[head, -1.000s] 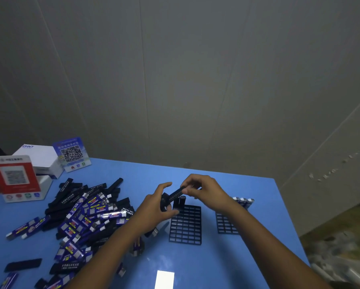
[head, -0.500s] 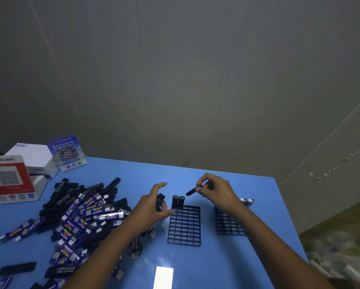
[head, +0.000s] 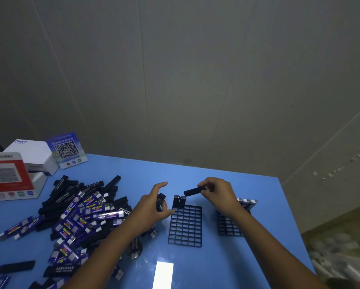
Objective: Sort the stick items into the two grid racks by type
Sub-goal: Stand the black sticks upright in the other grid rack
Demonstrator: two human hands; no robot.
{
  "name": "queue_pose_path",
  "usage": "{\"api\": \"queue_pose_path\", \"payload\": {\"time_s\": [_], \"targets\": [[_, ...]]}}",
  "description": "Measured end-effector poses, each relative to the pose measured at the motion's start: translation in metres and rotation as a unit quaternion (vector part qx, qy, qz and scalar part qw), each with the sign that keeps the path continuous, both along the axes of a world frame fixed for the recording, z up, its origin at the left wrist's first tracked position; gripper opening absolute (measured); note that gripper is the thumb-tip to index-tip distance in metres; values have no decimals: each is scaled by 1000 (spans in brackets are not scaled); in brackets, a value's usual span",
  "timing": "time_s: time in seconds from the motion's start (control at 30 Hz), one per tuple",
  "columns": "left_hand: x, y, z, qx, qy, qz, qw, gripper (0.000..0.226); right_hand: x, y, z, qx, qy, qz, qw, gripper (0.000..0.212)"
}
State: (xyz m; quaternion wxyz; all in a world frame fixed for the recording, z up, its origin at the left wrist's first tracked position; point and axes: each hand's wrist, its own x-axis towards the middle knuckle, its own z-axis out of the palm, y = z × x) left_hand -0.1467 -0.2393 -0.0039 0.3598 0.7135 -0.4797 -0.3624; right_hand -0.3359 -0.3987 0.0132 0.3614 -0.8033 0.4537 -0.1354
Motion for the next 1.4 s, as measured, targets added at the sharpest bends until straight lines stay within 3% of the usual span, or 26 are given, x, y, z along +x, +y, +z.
{"api": "queue_pose_path", "payload": {"time_s": [0.2,0.33,0.63,0.8,1.23,1.4], "targets": [[0,-1,0,7,3,0,1000,83,3,1,-3,95,-57,-80,991,11],[1,-2,0,6,1,3,1000,83,5,1,-4,140,-86,-70,984,15],[4,-3,-6,9,1,1,1000,82,9,2,-11,103,-55,88,989,73],[6,-4,-9,8,1,3,1000,82,13,2,-15,76,-42,107,990,60],[7,-6,-9,5,1,1,1000,80,11,-5,-25,97,-62,71,991,77],[7,-6,-10,3,0,0,1000,80,11,-1,-22,58,-56,57,995,59]]}}
